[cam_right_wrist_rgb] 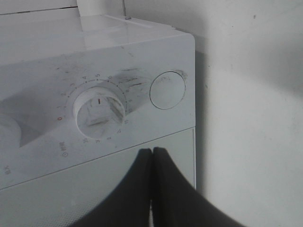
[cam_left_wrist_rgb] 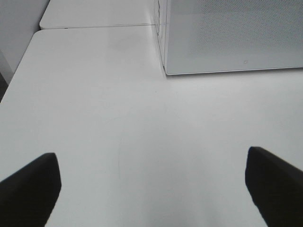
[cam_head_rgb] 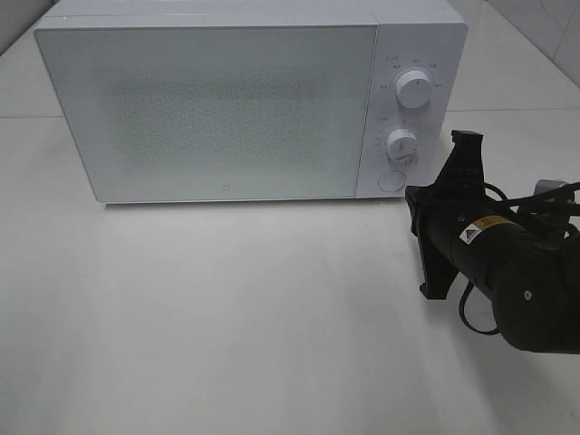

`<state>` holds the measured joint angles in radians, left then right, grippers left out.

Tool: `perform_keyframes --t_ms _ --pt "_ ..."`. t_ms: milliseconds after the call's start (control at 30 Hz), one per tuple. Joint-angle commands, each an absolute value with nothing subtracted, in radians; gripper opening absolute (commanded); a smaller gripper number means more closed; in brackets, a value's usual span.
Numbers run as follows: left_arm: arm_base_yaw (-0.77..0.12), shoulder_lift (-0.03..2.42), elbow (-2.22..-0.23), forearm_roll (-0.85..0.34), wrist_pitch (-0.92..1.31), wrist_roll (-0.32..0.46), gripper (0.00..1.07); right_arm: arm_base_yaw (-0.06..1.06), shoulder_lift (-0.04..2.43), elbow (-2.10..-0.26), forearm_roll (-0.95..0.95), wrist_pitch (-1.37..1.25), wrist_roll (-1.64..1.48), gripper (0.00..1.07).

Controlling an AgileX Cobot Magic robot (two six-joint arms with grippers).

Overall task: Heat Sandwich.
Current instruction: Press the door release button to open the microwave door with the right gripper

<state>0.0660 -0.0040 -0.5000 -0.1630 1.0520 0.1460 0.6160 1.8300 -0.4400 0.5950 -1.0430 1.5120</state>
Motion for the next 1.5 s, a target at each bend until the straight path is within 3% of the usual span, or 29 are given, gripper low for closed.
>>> perform_keyframes --t_ms 33,333,767,1500 --pt "0.069 -0.033 -0.497 -0.163 1.039 0.143 1.04 0.616 1.848 -0.454 0.586 -1.036 1.503 0.01" --pt "0.069 -0.033 -0.497 -0.163 1.039 0.143 1.04 0.610 1.958 -0.528 0.580 -1.051 1.526 0.01" --pt "0.069 -0.033 -0.497 -0.163 1.039 0.143 1.04 0.494 2.064 -0.648 0.446 -1.030 1.537 0.01" --pt "0.069 -0.033 -0.497 -0.162 1.039 0.143 1.04 0.408 2.114 -0.752 0.358 -0.954 1.587 0.00"
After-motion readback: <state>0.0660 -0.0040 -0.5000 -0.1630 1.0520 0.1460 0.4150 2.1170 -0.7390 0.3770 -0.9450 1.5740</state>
